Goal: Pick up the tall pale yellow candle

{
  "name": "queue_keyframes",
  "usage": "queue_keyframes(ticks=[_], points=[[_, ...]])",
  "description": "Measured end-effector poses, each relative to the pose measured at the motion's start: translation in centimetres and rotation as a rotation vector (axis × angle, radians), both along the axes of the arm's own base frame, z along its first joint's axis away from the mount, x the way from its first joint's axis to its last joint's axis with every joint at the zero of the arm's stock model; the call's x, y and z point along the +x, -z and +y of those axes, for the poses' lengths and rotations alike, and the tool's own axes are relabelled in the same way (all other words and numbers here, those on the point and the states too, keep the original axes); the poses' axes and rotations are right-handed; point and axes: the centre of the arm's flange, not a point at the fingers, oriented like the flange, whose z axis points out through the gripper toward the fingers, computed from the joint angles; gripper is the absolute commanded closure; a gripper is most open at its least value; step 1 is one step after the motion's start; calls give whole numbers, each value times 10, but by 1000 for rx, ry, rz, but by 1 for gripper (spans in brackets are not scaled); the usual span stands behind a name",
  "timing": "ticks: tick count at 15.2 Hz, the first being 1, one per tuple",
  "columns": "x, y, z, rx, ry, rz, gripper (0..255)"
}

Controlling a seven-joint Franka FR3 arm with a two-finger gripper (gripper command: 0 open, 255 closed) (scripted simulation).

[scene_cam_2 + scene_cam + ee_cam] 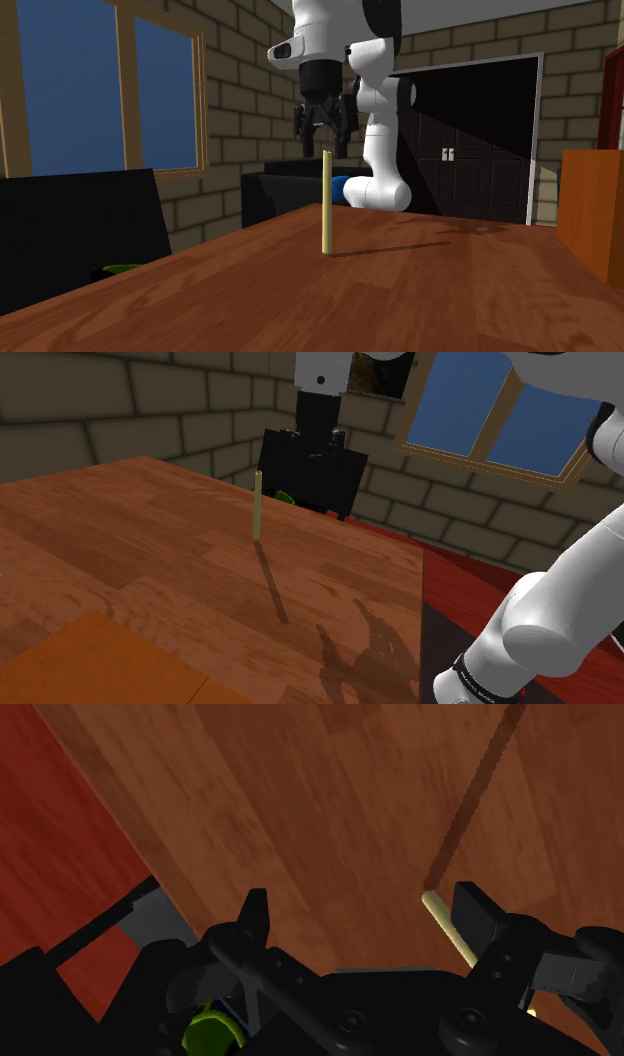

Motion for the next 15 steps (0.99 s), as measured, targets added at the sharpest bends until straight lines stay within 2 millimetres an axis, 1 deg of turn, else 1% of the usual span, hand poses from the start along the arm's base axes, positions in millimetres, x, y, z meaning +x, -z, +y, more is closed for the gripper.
queue_keyframes(ticks=[3, 4, 7, 10, 15], points=[[22, -9, 29, 3, -1, -6, 0], [27, -11, 45, 5, -2, -8, 0], [46, -19, 74, 8, -1, -13, 0], [50, -11, 80, 9, 2, -14, 0], [52, 13, 81, 10, 2, -14, 0]])
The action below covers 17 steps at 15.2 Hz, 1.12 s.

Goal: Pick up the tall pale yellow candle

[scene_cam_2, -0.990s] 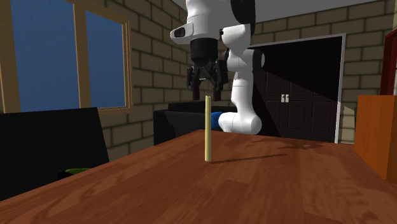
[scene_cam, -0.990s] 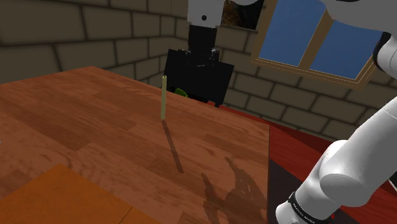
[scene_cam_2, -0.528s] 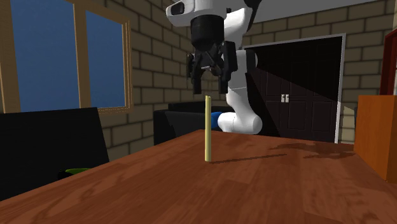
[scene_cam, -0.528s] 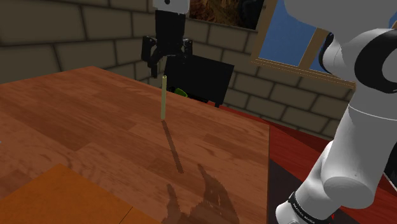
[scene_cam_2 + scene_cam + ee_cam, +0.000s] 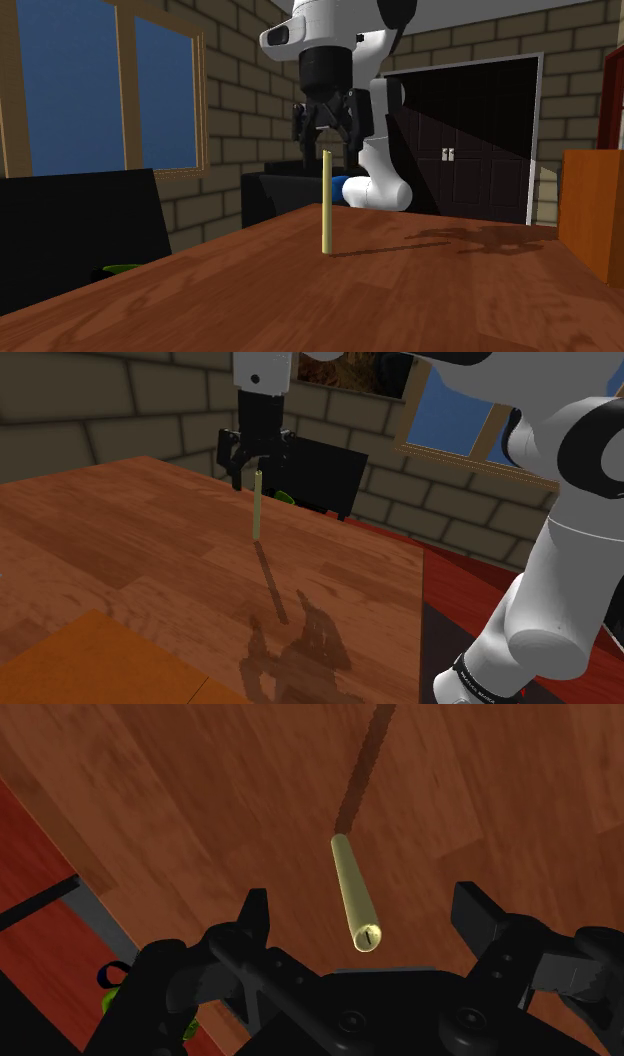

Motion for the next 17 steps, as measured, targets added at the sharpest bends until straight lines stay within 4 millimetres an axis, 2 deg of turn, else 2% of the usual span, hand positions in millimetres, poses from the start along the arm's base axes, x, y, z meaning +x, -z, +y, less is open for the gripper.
queue_keyframes(ticks=[1, 11, 17], points=[[0, 2, 0, 0, 0, 0, 255], [0, 4, -1, 0, 0, -1, 255], [-1, -22, 0, 0, 0, -1, 255]])
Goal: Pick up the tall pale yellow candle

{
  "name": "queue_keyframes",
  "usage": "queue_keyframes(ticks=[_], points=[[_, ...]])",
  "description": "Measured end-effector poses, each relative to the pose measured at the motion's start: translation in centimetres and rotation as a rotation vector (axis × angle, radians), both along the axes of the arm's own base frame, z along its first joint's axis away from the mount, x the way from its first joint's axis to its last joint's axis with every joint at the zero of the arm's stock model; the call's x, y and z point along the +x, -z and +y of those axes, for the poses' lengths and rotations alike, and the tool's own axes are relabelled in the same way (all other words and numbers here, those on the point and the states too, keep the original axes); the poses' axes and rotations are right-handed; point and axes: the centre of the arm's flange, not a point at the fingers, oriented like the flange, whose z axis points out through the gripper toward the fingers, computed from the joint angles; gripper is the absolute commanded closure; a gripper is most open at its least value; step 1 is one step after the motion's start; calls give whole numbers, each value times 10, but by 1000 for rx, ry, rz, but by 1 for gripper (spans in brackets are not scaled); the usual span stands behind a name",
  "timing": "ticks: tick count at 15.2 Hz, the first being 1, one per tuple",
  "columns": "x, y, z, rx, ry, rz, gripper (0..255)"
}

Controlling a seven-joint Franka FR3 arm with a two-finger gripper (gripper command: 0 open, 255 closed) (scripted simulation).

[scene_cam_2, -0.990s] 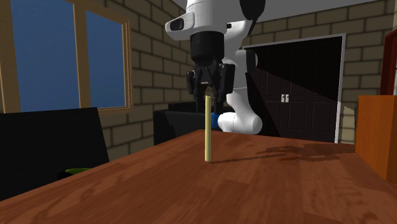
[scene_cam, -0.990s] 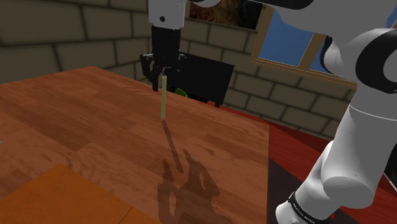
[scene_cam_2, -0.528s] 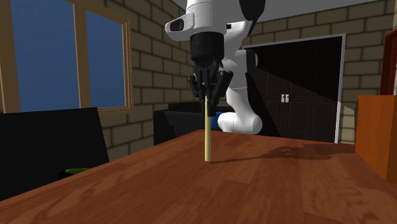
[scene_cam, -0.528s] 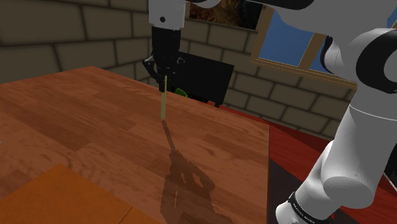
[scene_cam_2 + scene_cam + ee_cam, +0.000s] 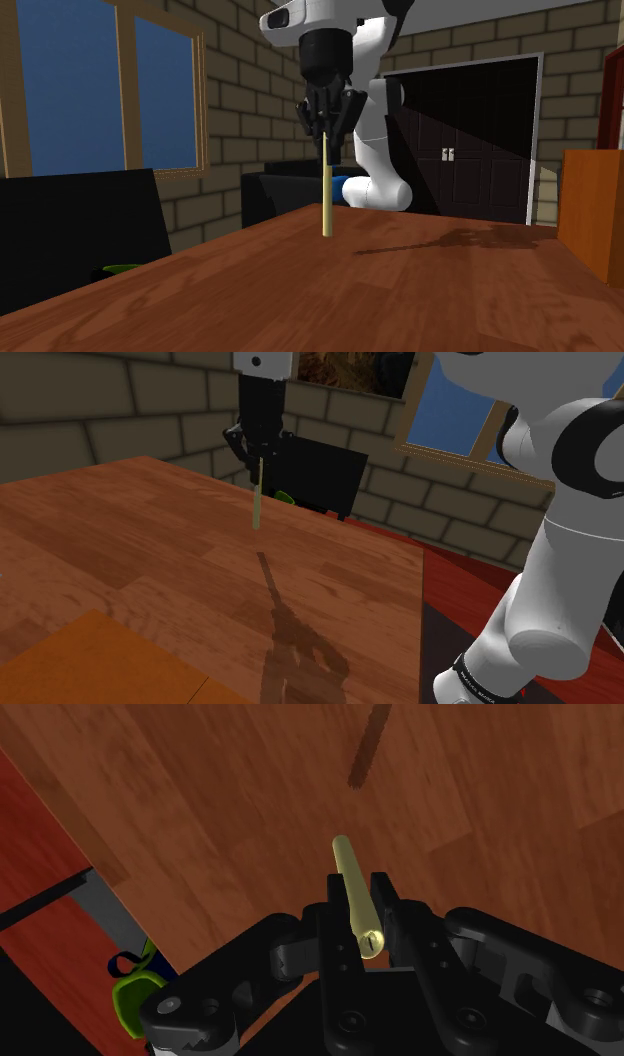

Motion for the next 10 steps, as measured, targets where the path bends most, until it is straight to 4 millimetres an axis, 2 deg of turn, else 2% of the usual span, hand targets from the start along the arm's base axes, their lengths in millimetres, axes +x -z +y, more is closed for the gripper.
queue_keyframes(ticks=[10], points=[[1, -51, 0, 0, 0, 0, 255]])
